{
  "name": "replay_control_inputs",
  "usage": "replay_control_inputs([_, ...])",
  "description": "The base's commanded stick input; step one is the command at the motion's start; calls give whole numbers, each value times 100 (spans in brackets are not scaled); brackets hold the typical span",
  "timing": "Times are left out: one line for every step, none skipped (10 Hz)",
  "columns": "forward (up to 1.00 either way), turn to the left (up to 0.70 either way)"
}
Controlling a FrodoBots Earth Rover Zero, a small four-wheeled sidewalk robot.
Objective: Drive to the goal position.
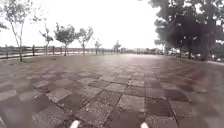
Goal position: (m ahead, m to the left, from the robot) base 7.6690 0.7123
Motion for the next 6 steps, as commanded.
replay_control_inputs([70, 0])
replay_control_inputs([70, 0])
replay_control_inputs([70, 0])
replay_control_inputs([70, 0])
replay_control_inputs([70, 0])
replay_control_inputs([70, 0])
